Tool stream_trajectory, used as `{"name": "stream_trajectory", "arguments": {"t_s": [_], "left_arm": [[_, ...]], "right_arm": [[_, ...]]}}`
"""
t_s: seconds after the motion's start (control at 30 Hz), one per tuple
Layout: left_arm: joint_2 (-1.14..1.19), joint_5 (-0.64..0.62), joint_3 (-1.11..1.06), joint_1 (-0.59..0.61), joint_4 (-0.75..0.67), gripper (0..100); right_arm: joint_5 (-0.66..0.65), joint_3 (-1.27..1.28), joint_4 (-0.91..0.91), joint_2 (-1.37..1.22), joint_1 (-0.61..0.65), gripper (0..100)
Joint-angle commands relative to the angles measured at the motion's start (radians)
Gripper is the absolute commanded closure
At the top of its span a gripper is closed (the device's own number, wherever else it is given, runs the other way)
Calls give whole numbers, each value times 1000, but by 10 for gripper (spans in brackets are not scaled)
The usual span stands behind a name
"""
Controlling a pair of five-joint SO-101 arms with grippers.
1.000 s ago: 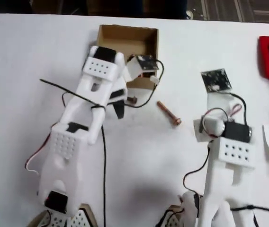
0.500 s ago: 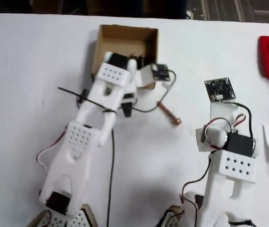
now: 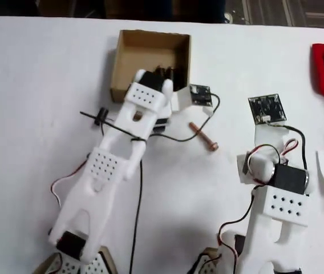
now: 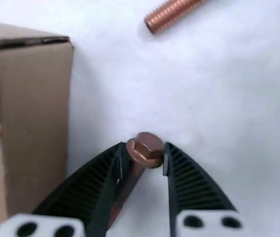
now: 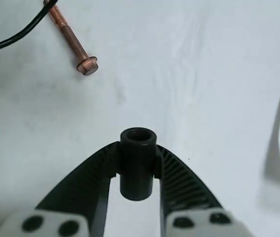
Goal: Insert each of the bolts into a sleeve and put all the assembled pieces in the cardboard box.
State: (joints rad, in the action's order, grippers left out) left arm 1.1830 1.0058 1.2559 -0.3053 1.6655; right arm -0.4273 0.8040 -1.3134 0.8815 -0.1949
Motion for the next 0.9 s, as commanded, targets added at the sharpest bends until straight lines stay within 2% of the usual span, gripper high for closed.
{"name": "stream_trajectory", "arguments": {"t_s": [0.0,0.1,0.17,0.37,0.53,0.7,0.87], "left_arm": [[-11,2,30,25,-6,902],[-17,-3,47,15,26,973],[-18,-69,81,11,75,972],[-26,-460,160,37,123,975],[-40,-738,102,48,126,976],[-239,-891,-249,37,126,976],[-572,-919,-728,43,123,975]], "right_arm": [[-5,-5,-5,31,-7,975],[-5,-5,-5,31,-7,975],[-3,-5,-5,31,-7,975],[2,-5,1,31,-1,975],[0,-5,2,31,-1,975],[-2,-5,2,31,-1,975],[-3,-5,18,30,1,975]]}}
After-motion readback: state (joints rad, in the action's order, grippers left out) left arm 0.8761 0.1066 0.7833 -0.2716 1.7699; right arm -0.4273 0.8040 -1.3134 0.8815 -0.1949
